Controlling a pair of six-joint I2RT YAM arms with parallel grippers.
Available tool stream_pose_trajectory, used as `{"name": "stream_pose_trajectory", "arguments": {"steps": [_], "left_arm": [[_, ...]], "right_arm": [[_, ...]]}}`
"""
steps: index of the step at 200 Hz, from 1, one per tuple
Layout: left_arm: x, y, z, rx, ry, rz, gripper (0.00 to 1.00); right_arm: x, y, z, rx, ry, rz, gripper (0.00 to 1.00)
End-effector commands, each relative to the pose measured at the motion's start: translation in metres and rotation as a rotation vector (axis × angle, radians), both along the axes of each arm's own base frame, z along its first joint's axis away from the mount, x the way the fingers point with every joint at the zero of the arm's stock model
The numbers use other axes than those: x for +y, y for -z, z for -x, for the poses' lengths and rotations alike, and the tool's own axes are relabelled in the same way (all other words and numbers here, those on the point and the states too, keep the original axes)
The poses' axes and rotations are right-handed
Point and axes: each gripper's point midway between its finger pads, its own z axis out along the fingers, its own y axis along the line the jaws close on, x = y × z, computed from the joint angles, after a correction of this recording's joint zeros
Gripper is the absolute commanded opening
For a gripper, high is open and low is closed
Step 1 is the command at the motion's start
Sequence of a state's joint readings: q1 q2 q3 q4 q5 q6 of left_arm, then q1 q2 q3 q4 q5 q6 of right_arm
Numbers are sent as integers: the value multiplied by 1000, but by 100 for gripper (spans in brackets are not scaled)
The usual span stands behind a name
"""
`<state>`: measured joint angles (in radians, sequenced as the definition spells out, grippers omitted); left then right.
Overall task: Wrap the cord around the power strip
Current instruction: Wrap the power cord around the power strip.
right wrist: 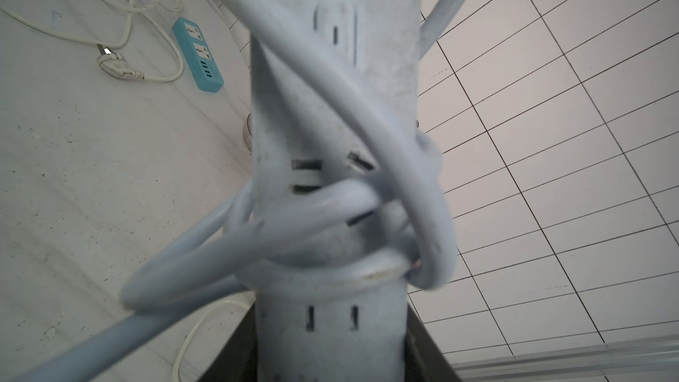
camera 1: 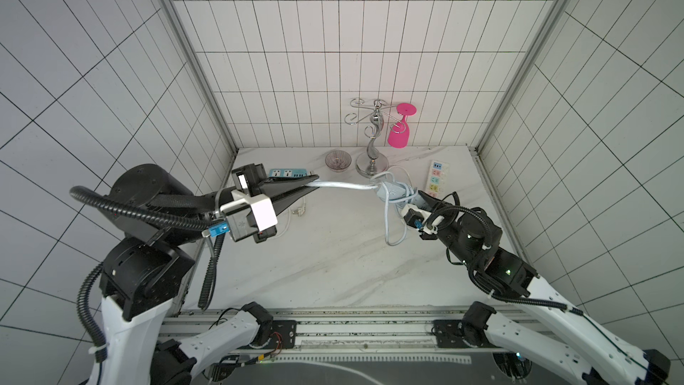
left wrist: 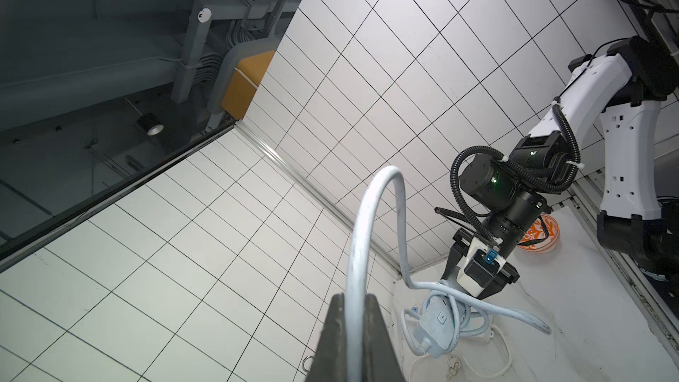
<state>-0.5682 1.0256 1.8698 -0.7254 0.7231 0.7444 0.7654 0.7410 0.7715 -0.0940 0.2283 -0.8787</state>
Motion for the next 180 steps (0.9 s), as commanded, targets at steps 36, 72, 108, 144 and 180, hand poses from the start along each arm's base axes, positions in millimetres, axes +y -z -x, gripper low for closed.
{"name": "stream_pose_trajectory", "arguments": {"steps": [36,72,108,144,180], "left_arm": [[-31,-2,-64,-15,-67,-62,0],[-59,5,-99,29,-27,-76,0],[-84,5,-122,60,46,-62,0],[-112,30,-149,152,119,-64,0],[-125,92,-181,280,87,-150,0]], "right_arm": [[6,-47,27,-84,-134,-156,0],[11,-44,34,-70,-177,-162,0],[21,-39,38,-50,-220,-166,0],[27,-53,45,-82,-260,-210,0],[26,-102,49,-198,-273,-309,0]]}}
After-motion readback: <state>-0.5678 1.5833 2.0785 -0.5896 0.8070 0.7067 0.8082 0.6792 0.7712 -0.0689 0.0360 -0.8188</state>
